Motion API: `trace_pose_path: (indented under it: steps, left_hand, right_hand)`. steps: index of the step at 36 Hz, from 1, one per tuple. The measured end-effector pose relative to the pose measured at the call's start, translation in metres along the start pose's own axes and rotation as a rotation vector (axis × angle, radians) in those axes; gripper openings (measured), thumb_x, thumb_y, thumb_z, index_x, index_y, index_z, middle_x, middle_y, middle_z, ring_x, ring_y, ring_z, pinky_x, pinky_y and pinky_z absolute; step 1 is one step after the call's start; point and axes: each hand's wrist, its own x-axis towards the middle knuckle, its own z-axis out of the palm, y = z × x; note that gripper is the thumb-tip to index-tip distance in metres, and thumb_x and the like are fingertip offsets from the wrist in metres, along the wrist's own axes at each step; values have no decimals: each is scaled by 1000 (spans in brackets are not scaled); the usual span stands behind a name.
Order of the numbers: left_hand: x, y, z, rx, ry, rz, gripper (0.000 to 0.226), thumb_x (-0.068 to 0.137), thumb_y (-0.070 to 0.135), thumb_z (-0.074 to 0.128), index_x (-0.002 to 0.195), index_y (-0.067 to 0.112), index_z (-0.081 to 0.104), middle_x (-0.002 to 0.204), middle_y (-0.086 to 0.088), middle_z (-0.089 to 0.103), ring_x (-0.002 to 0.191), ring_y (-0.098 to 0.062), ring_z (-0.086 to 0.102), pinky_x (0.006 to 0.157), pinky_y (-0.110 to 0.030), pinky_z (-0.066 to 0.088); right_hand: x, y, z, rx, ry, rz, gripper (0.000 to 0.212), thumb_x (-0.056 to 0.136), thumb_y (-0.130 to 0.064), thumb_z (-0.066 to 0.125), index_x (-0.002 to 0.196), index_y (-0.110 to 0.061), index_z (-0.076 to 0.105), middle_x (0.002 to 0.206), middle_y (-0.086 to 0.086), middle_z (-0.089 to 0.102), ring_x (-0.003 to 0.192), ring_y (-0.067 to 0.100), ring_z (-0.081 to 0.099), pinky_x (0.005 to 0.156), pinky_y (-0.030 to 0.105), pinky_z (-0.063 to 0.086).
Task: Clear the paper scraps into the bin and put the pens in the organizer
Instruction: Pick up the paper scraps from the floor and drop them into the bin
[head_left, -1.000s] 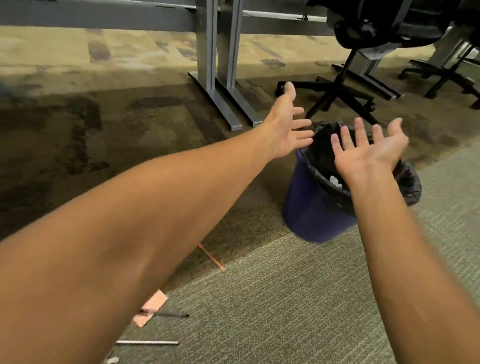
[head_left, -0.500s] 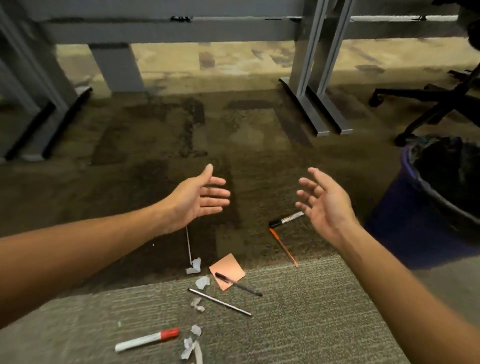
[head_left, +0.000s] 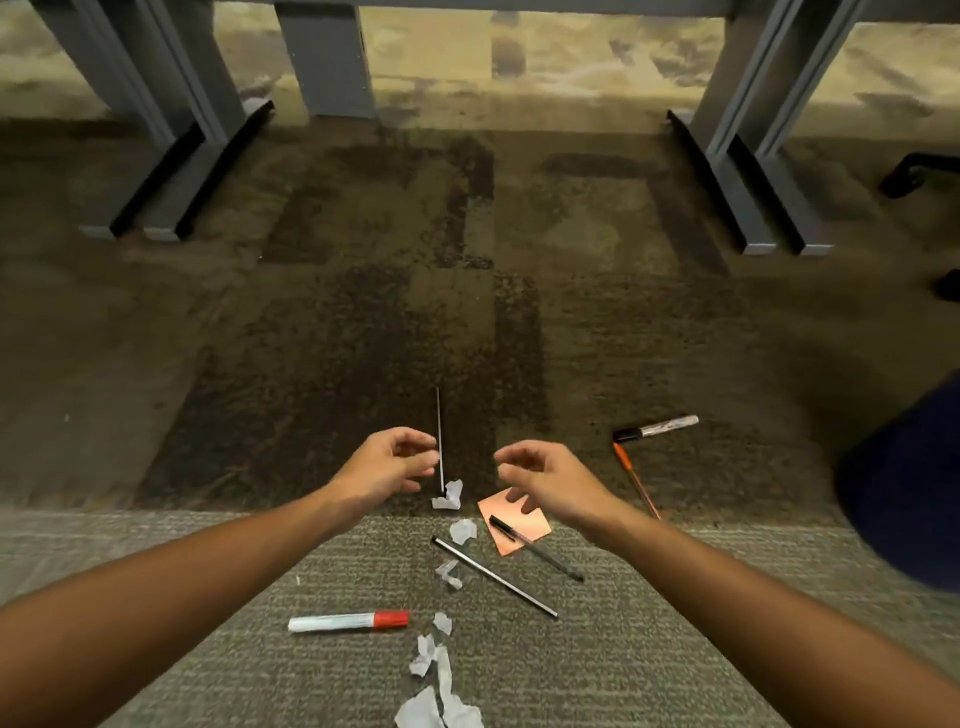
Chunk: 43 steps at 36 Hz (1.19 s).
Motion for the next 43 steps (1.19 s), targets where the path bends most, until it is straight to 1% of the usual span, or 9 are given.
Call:
trace_pose_path:
  steps: [5,11,14,19,23,28,35,39,43]
  left_hand:
    - [14,-25,14,245,-51,72,36,84,7,72,115,21,65,108,-1,70,88,-10,68,69,-22,55]
    - [23,-41,25,848,-158,460,43,85,7,68,127,18,62,128,2,60,113,-8,58,99,-19,45]
    - [30,-43,28,970,-221,526,42,87,6,61,128,16,62,135,-3,56,125,-16,52,106,-23,39]
    - [41,-43,34,1148,-293,570,29,84,6,56,108,10,70,115,-10,63,105,-26,60,91,-34,46]
    - [42,-52,30,1226,-226,551,13,87,11,56,94,15,65,98,-6,58,93,-23,58,73,-34,47]
    - [36,-58,25,1275,-175,622,15,83,5,54,89,17,61,88,-3,56,88,-22,58,64,-33,44]
    - [28,-60,19,1133,-79,610,25,91,9,51,107,16,69,95,-3,58,89,-22,57,79,-34,50]
    - [11,-56,16,947,-2,535,22,88,8,49,93,15,69,90,-1,52,78,-16,55,68,-25,44]
    - [-11,-53,16,712,9,326,27,90,1,43,84,20,61,88,7,54,75,-1,53,62,-11,38]
  right_hand:
    - [9,21,15,-484,-65,-96,27,92,-29,62,118,-26,69,114,-11,72,80,-9,62,71,9,44]
    - [17,41,34,-779,-164,-289,35,93,-15,59,127,-17,65,129,2,63,119,18,57,103,30,43]
    - [21,50,44,-894,-224,-374,42,91,-11,53,131,-20,62,130,2,58,117,24,57,97,38,48]
    - [28,60,52,-1050,-248,-485,43,93,-18,54,134,-29,54,125,1,49,103,27,51,80,46,53]
    - [34,62,54,-1086,-259,-497,39,94,-27,54,133,-27,55,122,3,50,101,26,51,79,43,52]
    - [37,68,56,-1159,-229,-562,25,95,-27,55,118,-18,62,112,6,53,96,26,52,69,40,50]
    - [27,67,54,-943,-167,-427,18,94,-33,58,93,-17,64,93,4,67,88,24,61,72,36,49]
    - [9,67,50,-719,-161,-325,7,99,-27,52,103,-26,57,88,-5,69,78,13,62,66,27,44]
    - [-12,62,52,-571,-161,-255,18,102,-20,46,108,-29,60,74,-25,52,69,-11,51,63,9,35]
